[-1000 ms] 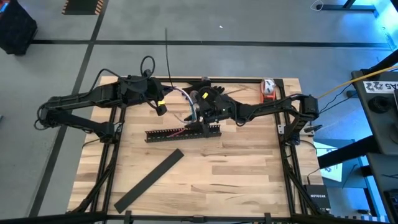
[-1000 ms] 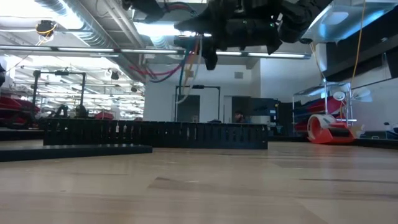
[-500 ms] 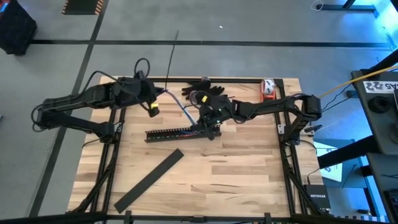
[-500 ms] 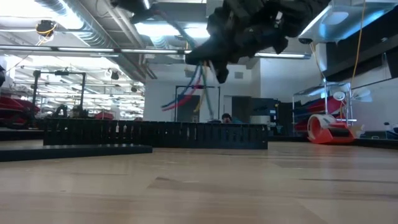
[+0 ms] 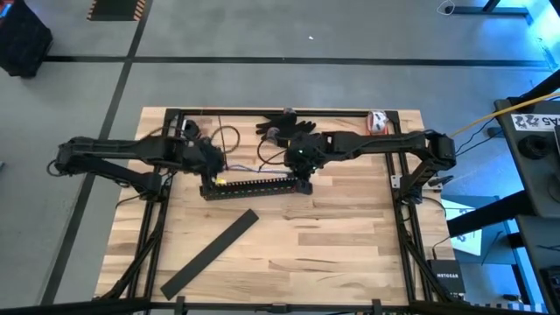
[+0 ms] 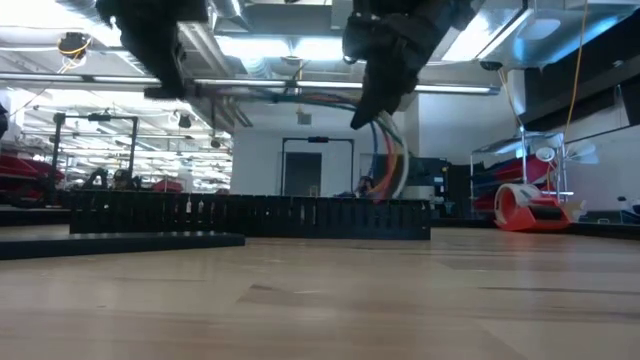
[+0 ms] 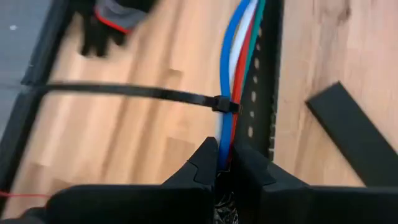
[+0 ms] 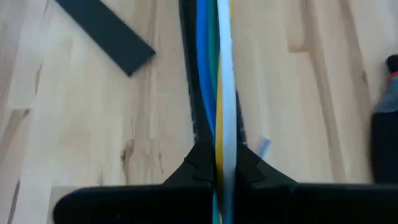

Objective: Ziptie cables
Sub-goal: Put the ziptied cable wires in a black cable duct

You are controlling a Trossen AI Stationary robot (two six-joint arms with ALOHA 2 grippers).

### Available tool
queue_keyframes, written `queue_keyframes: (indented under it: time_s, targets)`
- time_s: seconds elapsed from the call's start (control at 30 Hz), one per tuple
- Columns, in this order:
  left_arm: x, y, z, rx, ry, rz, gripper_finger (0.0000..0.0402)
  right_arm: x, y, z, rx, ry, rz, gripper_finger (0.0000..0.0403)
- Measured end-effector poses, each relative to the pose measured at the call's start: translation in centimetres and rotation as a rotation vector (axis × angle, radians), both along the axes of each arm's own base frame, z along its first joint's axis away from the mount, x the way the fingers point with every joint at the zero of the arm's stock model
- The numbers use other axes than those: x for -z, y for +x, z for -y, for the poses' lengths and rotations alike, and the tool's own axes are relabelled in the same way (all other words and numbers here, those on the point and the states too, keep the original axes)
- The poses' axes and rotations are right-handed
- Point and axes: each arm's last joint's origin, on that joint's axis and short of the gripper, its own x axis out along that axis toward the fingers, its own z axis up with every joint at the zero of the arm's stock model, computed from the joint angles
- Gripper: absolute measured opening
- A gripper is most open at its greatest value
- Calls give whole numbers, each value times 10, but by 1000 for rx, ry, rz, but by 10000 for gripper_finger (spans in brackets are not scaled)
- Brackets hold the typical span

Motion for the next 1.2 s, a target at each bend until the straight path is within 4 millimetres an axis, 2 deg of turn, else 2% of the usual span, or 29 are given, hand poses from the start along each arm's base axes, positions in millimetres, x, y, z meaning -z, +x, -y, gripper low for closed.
queue_keyframes:
  time_s: [0.17, 0.3, 0.47, 0.6, 0.8, 1.0, 1.2]
  targets:
    - [34, 10, 8, 60, -52, -28, 17, 11, 0, 1, -6, 24, -57, 9]
    - [55, 15, 13, 78, -105, -41, 17, 31, 6, 2, -58, 13, -117, 9]
    - [76, 15, 20, 97, -161, -63, 17, 54, 15, 5, -99, -1, -168, 9]
    - [89, 14, 24, 115, -176, -52, 17, 62, 18, 5, -114, 7, -177, 9]
    - [109, 10, 23, 111, -131, -76, 17, 82, 29, 9, -96, -46, -175, 13]
    - [122, 4, 22, 83, -127, -91, 17, 87, 32, 10, -78, -84, -173, 20]
    - [121, 3, 22, 35, -132, -83, 18, 74, 39, 13, -57, -120, -183, 18]
